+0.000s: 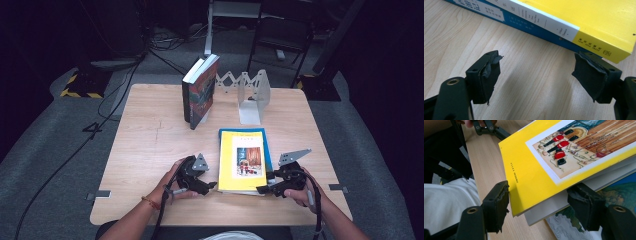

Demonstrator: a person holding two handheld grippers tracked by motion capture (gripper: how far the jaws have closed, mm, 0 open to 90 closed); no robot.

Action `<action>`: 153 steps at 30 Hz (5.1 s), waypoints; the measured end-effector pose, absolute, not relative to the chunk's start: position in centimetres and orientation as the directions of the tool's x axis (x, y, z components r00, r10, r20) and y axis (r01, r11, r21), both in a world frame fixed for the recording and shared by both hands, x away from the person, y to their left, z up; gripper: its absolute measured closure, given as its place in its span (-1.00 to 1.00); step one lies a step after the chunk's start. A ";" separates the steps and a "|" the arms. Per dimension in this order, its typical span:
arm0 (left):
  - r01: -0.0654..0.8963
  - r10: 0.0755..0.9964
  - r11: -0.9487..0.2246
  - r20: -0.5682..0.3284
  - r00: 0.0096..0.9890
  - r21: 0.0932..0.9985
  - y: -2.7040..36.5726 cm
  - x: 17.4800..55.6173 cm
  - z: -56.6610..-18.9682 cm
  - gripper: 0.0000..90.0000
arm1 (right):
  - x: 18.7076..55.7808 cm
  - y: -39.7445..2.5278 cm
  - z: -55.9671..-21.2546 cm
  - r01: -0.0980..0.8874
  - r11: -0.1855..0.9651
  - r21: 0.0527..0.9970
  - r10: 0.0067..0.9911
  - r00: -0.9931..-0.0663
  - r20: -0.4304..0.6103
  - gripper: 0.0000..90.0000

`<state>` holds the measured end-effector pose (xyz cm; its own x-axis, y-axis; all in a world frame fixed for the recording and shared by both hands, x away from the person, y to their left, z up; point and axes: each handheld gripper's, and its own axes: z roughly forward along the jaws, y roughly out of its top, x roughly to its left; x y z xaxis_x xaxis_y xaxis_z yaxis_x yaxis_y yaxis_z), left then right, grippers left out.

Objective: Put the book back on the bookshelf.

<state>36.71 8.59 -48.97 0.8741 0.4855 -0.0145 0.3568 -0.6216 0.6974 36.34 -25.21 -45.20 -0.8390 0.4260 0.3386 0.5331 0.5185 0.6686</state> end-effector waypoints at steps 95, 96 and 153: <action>0.411 0.466 -0.192 -0.286 0.837 0.891 9.0 42.1 -43.1 -0.29 | 36.1 -25.0 -44.1 0.139 0.528 0.838 0.376 -0.923 -0.084 0.66; 0.402 0.460 -0.184 -0.283 0.842 0.897 9.0 42.1 -42.6 -0.21 | 36.1 -25.0 -44.0 0.136 0.529 0.838 0.381 -0.920 -0.091 0.67; 0.084 0.384 -0.260 0.023 0.923 0.962 3.5 39.1 -35.0 0.64 | 38.0 -28.8 -45.9 0.292 0.560 0.775 0.558 -0.825 -0.092 -0.28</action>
<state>39.07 3.46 -35.04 0.9232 0.3837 0.0234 0.0838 -0.2602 0.9619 38.01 -28.83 -45.90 -0.8251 0.5575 -0.0920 0.2919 0.5599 0.7755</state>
